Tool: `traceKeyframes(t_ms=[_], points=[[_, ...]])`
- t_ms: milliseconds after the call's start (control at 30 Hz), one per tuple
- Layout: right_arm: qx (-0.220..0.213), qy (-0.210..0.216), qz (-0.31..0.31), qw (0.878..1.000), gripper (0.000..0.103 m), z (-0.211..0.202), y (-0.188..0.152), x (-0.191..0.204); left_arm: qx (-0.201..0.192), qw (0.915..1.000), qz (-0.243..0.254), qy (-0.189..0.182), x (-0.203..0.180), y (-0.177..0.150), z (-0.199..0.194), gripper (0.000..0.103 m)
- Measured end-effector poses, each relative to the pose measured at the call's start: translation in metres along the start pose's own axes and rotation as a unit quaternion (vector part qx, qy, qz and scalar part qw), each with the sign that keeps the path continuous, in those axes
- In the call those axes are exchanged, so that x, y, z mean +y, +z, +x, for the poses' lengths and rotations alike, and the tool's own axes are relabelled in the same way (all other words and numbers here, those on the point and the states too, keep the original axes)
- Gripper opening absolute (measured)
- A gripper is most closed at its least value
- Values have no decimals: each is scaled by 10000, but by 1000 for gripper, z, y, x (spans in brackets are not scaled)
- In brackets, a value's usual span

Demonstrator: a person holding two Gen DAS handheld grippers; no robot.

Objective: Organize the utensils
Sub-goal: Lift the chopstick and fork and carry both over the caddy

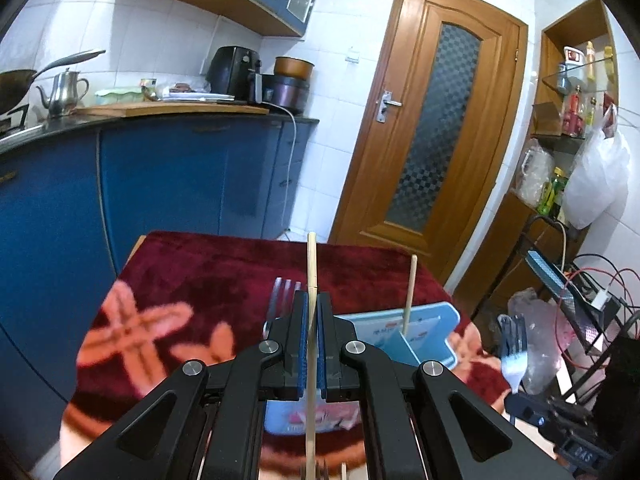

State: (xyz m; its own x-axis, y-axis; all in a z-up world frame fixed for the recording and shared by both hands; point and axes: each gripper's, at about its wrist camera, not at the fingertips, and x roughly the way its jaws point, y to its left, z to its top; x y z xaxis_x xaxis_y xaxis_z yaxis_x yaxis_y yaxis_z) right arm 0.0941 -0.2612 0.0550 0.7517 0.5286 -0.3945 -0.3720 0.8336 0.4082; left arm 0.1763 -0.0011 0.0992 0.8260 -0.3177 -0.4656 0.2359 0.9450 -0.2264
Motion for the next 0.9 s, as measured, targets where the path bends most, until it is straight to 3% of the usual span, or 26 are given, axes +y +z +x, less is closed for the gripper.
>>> traceKeyframes(t_ms=[233,433,700,900], points=[[-32,-43,5,10000,4,-1,4,-3,-180,9997,-105,111,7,15,15,4],[-140,-48,-40,9999,4,1,15,-3,-834,9962,-203,112,5,34,4,4],[-528,-48,-182,9984,4,11,44,2,-1854,9813,-273,435,-4,49,-7,4],[-938,-126,-325,9950,4,28,64,2,-2103,9756,-222,596,-3,44,-3,4]])
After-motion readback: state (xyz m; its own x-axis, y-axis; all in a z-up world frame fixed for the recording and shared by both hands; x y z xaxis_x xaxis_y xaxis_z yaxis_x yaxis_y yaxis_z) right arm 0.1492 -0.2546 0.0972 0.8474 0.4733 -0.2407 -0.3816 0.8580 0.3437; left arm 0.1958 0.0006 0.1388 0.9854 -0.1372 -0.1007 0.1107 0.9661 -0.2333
